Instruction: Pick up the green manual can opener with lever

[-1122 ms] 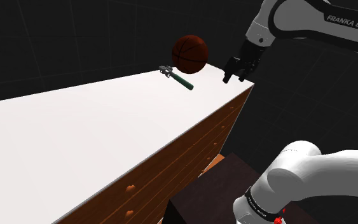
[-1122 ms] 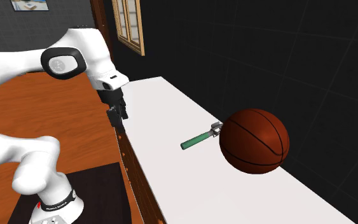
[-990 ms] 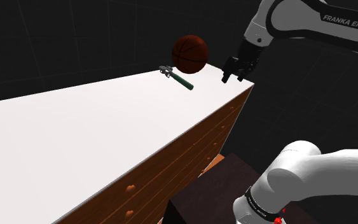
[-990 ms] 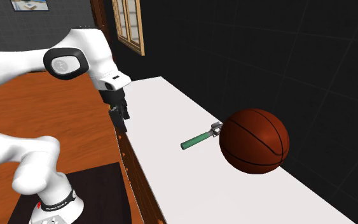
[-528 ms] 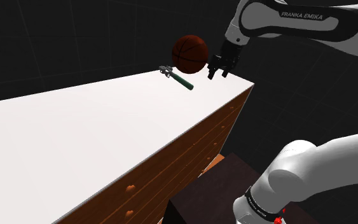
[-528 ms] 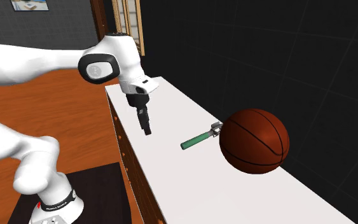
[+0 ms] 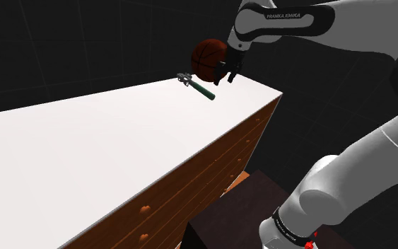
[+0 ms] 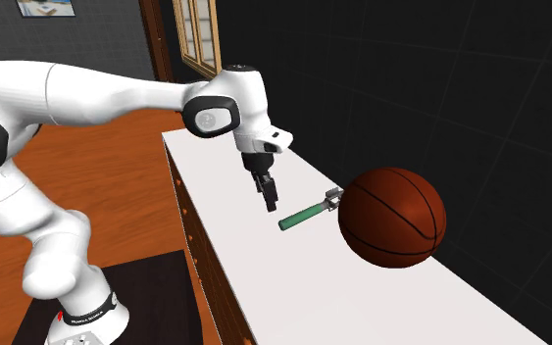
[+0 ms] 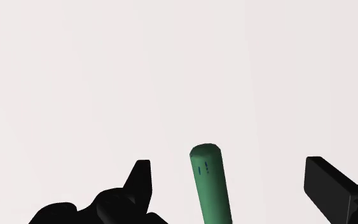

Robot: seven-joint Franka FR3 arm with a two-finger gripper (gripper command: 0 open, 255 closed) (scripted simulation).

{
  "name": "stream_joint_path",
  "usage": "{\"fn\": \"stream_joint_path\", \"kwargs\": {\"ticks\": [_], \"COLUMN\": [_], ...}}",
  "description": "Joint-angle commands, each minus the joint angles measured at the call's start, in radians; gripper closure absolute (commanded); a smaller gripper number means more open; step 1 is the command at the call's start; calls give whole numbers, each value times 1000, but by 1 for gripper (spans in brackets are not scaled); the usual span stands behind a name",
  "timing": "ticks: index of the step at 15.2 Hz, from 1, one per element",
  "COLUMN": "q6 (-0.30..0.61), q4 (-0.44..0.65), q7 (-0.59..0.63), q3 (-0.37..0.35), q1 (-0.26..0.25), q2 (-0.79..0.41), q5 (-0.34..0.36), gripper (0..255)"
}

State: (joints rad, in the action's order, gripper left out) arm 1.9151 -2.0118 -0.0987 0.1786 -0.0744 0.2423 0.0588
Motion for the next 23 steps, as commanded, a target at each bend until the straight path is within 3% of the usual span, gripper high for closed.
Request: {"fn": "stream_joint_path", "kwargs": {"ticks": [1,11,21,22,23], "q6": [3,-48,50,50,50], "q4": [86,534,448,448,448], "q7": [-36,-191,-196,-195,-195], "q3": [9,7,4,4,4], "q1": [-8,3,2,2,2], "q2": [-96,-530,-542,-543,-542], "q5": [-19,-117,-120,-120,-120], "gripper": [0,0,0,255,255]}}
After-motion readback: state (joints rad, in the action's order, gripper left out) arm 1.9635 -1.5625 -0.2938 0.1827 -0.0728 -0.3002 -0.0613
